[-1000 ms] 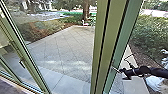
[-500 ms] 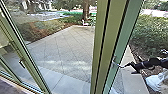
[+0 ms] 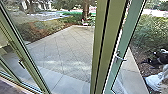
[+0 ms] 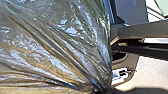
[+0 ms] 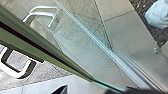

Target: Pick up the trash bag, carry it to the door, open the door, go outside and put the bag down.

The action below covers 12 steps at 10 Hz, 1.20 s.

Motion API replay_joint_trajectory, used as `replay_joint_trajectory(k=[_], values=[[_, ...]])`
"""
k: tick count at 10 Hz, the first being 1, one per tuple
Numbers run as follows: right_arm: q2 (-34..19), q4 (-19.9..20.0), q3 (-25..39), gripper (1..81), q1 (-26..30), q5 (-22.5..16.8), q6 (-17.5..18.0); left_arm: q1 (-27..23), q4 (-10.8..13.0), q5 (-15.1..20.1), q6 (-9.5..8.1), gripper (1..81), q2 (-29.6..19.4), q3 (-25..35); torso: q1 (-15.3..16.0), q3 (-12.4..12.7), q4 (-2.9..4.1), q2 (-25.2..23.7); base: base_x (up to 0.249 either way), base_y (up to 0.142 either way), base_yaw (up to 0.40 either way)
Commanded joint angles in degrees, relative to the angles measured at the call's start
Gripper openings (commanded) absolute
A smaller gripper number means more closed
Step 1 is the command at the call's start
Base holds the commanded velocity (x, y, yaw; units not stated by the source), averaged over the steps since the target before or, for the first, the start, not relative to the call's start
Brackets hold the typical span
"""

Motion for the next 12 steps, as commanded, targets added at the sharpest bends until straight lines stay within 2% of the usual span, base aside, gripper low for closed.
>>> replay_joint_trajectory(k=[1, 2, 3, 5, 7, 9, 11, 12], values=[[-3.69, -8.67, 3.74, 81.1, 8.59, -2.05, -0.31, -0.65, 0.1, 4.44, 0.33, 1.0, 0.12, 0.22, 0.0, 0.0, 0.0, 0.0, 0.0, 0.0, 0.0], [-3.88, -10.26, 4.0, 81.1, 8.59, -2.05, -0.4, -0.65, 0.02, 4.44, 0.33, 1.0, 0.21, 0.22, 0.0, 0.0, 0.0, 0.02, 0.0, 0.0, 0.0], [-4.06, -13.69, 4.7, 81.1, 8.07, -2.23, -0.31, -0.65, -0.16, 4.44, 0.33, 1.0, 0.12, 0.22, 0.0, 0.0, 0.0, 0.02, 0.0, 0.0, 0.0], [-5.55, -21.51, 6.2, 81.1, 6.93, -4.51, -0.31, -0.48, -0.25, 4.44, 0.33, 1.0, 0.12, 0.22, 0.0, 0.0, 0.0, 0.02, 0.0, 0.0, 0.0], [-8.97, -30.45, 9.52, 81.1, 6.13, -4.6, -0.23, -0.39, -0.25, 4.44, 0.33, 1.0, 0.3, 0.22, 0.02, 0.0, 0.0, 0.02, 0.0, 0.0, 0.0], [-10.38, -35.31, 10.06, 81.1, 4.2, -4.95, -0.14, -0.3, -0.07, 4.44, 0.33, 1.0, 0.74, 0.22, 0.02, 0.0, 0.0, 0.02, 0.0, 0.0, 0.0], [-11.35, -44.68, 10.59, 81.1, 1.39, -6.96, 0.3, -0.12, -0.16, 4.44, 0.33, 1.0, 0.56, 0.22, 0.02, 0.0, 0.0, 0.02, 0.0, 0.0, 0.0], [-12.05, -47.26, 10.24, 81.1, -0.1, -7.15, 0.39, -0.12, -0.07, 4.44, 0.33, 1.0, 0.56, 0.22, 0.02, 0.0, -0.02, 0.02, 0.0, 0.0, 0.0]])
